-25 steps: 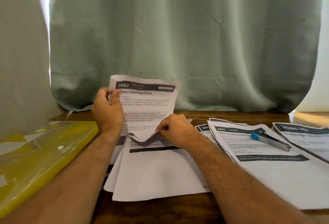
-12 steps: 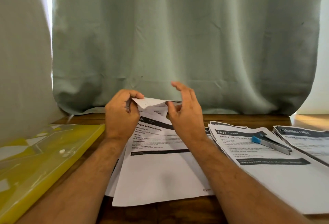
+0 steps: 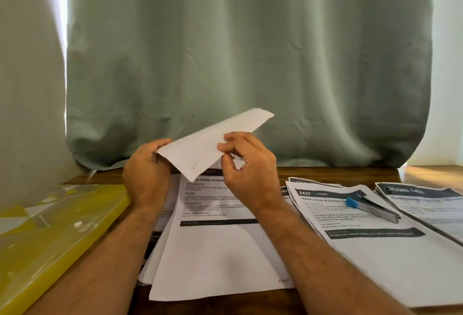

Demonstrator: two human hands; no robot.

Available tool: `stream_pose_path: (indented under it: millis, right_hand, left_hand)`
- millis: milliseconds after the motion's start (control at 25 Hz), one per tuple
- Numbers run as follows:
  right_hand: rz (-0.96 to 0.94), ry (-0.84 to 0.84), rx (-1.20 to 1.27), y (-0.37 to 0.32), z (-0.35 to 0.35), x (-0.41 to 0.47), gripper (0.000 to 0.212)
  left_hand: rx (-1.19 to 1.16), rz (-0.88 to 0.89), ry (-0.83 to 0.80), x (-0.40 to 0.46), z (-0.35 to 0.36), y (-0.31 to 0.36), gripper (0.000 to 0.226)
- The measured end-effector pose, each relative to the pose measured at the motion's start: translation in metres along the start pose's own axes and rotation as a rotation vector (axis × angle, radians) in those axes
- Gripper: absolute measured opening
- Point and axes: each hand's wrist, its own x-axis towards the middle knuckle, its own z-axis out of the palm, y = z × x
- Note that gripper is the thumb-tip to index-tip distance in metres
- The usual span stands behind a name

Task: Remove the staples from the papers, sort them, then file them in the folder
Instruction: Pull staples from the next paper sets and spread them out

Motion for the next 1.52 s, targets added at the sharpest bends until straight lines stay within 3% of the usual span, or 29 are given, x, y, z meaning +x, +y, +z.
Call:
stream_pose_path:
  millis: [160, 320, 560, 720, 800, 960, 1080, 1200, 1280, 1400, 1520]
  right_hand:
    - [-0.121, -0.019, -0.029, -0.01, -0.004, 0.001, 0.022]
    - [-0.217, 0.034, -0.033, -0.016, -0.013, 0.006, 0.033]
    - [-0.247, 0.158, -0.059, -0.024, -0.033, 0.035, 0.021]
    - [-0.194, 0.227, -0.025, -0.026, -0.054, 0.067, 0.019]
    - [-0.185, 0.253, -0.038, -0.025, -0.066, 0.081, 0.018]
    - [-0.178, 0.244, -0.143, -0.016, -0.099, 0.108, 0.016]
    - [0.013, 0.107, -0.173, 0.004, -0.119, 0.111, 0.016]
    - [0.345, -0.194, -0.228, 0.026, -0.123, 0.086, 0.016]
    - [0.534, -0.396, -0.244, 0.042, -0.126, 0.056, 0.017]
    - [0.66, -0.421, -0.242, 0.063, -0.133, 0.024, 0.026]
    - [0.753, -0.563, -0.601, 0.087, -0.154, 0.009, 0.04]
  left_hand:
    - [-0.276, 0.03, 0.133, 0.003, -0.001, 0.005, 0.026]
    - [-0.521, 0.04, 0.019, 0.0, -0.003, 0.02, 0.028]
    - [-0.523, 0.045, -0.132, -0.004, -0.008, 0.054, 0.022]
    - [-0.502, 0.07, -0.107, 0.018, -0.012, 0.087, 0.019]
    - [-0.542, 0.052, -0.187, 0.03, -0.01, 0.108, 0.018]
    - [-0.681, -0.175, -0.544, 0.017, 0.017, 0.145, 0.014]
    - [-0.803, -0.416, -0.789, -0.008, 0.042, 0.165, 0.021]
    - [-0.784, -0.587, -0.762, -0.019, 0.067, 0.161, 0.017]
    - [-0.612, -0.641, -0.752, -0.03, 0.084, 0.15, 0.008]
    - [-0.481, -0.727, -0.785, -0.058, 0.104, 0.127, 0.009]
    - [-0.382, -0.76, -0.81, -0.079, 0.108, 0.106, 0.008]
